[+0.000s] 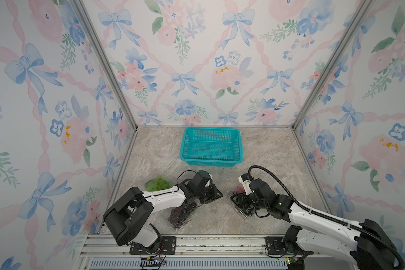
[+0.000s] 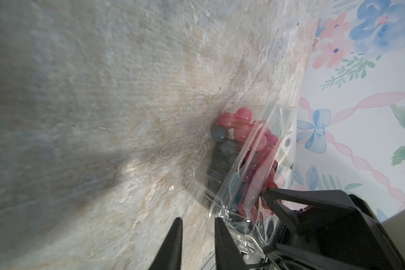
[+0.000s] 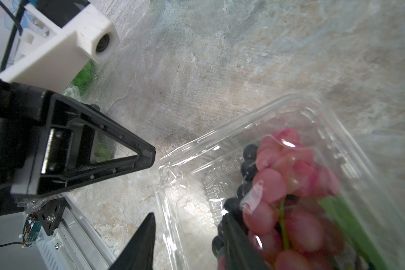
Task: Pack grapes into containers
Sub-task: Close the packing box at the center of the board.
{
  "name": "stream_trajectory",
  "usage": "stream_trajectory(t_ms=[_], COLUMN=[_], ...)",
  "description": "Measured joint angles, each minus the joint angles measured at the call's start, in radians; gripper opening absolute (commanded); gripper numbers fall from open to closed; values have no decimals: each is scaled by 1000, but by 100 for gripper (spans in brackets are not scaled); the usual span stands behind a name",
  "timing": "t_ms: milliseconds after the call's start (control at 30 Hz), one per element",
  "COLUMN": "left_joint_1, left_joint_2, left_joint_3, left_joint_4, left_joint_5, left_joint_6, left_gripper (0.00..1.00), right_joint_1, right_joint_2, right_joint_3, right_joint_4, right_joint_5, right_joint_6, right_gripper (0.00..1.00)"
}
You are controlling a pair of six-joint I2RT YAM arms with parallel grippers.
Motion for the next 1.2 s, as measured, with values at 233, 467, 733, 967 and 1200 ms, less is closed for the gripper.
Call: stream_trajectory(t_ms=[233, 467, 733, 967, 1200], left_joint_1=[-19, -10, -18, -25, -27], left_joint_2=[-1, -51, -29, 23, 40], left_joint_3=[6, -6, 11, 38, 73], left_joint_4=[-8, -10, -7, -11, -6], left_joint_5=[0, -1, 2, 12, 22], left_joint_6=[26, 25, 26, 30, 31], left_gripper=[26, 27, 27, 26, 26], right_joint_1=[0, 0, 0, 1, 1], right_joint_2=[0, -2, -2, 1, -1], right_joint_3=[0, 0, 0, 0, -6], right_joint_4=[0, 0, 0, 2, 8], right_joint_5=[0, 0, 0, 0, 0], right_joint_6=[3, 3, 3, 3, 3], right_gripper=[47, 47, 47, 47, 47])
